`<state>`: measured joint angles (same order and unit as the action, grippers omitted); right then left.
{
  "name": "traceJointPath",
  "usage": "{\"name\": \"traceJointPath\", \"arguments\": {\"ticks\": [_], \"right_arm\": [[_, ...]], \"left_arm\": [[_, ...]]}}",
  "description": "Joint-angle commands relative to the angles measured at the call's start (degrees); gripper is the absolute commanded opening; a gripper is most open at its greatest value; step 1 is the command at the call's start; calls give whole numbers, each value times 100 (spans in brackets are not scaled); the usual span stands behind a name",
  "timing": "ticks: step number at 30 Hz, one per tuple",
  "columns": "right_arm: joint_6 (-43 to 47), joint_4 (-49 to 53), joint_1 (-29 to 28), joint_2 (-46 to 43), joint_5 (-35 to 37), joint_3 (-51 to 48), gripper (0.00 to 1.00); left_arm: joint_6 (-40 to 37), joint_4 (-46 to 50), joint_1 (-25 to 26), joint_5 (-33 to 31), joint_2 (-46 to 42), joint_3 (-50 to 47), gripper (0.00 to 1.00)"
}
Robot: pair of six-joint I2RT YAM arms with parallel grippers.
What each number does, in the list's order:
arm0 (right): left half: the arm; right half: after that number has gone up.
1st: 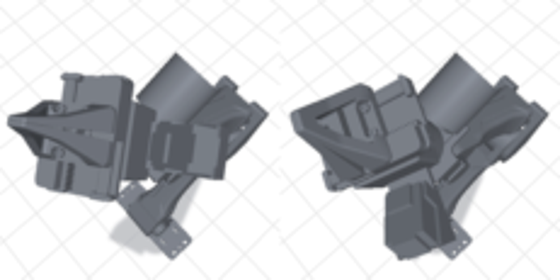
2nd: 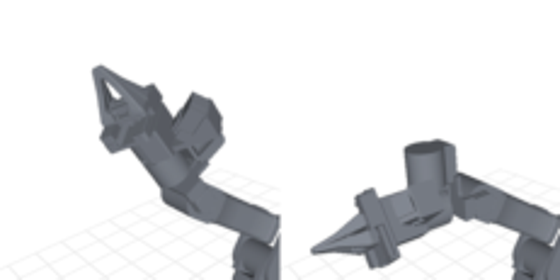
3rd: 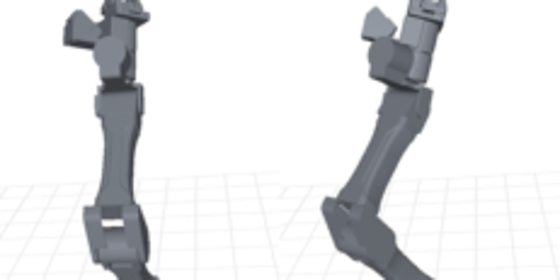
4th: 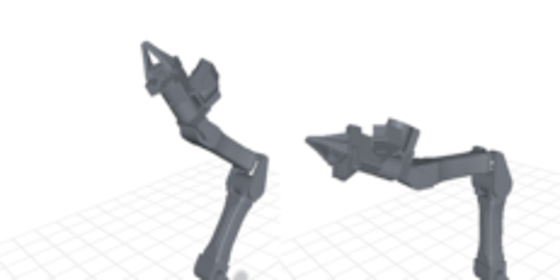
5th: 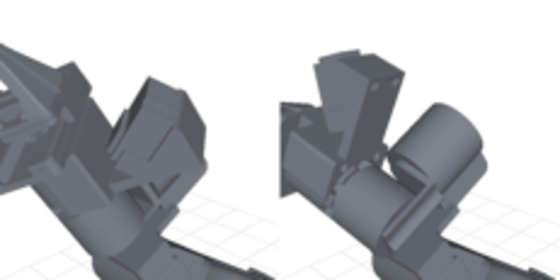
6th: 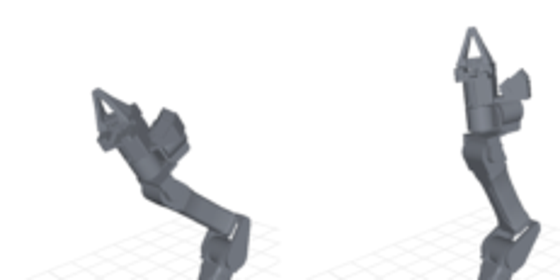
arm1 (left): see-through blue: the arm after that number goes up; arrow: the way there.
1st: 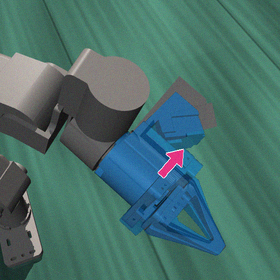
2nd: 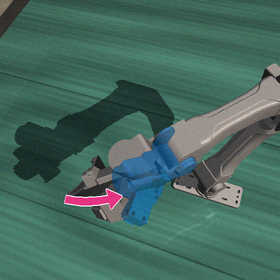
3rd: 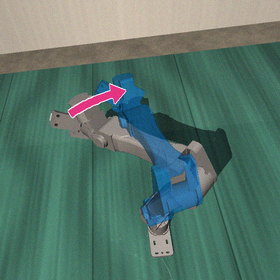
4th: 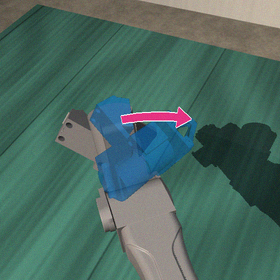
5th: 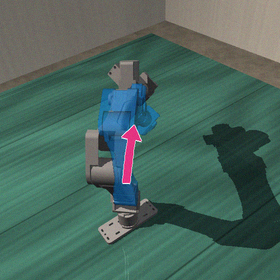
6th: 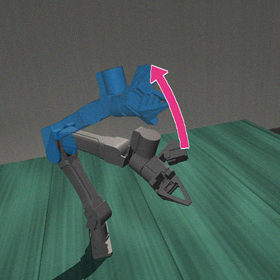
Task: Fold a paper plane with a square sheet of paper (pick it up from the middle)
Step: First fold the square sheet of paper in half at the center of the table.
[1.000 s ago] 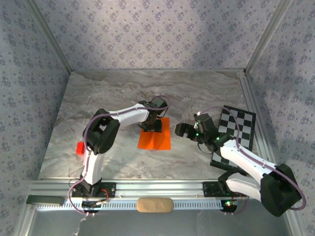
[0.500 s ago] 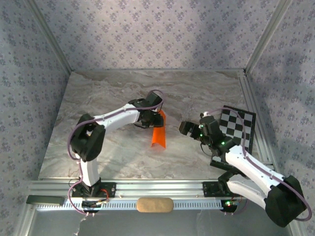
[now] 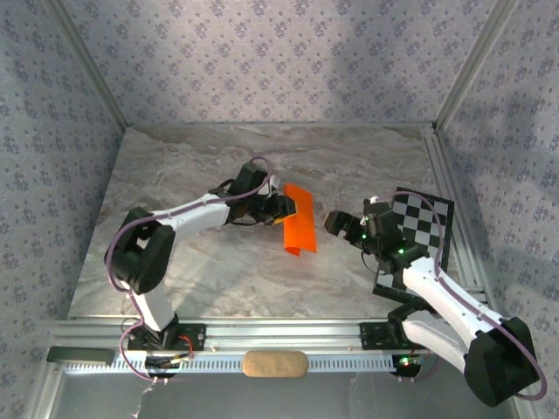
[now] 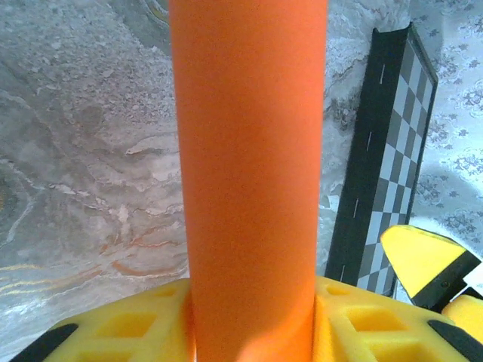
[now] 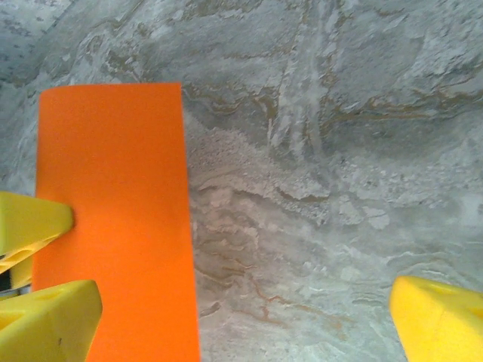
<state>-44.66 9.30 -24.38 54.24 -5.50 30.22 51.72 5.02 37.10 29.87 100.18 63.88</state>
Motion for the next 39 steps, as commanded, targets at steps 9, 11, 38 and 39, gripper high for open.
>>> {"name": "traceJointPath", "arguments": {"ticks": [9, 11, 38, 39], "right_arm": [[-66, -728, 166, 744, -1423, 224, 99], [92, -798, 214, 886, -1679, 214, 99], [415, -928, -297, 1057, -937, 107, 78], [423, -914, -287, 1074, -996, 121, 78]], "left_arm": [[85, -573, -18, 208, 661, -91, 41], [50, -562, -16, 203, 731, -111, 42], [-736, 591, 81, -1018, 659, 6, 55], [-780, 667, 69, -1079, 622, 14, 55]]}}
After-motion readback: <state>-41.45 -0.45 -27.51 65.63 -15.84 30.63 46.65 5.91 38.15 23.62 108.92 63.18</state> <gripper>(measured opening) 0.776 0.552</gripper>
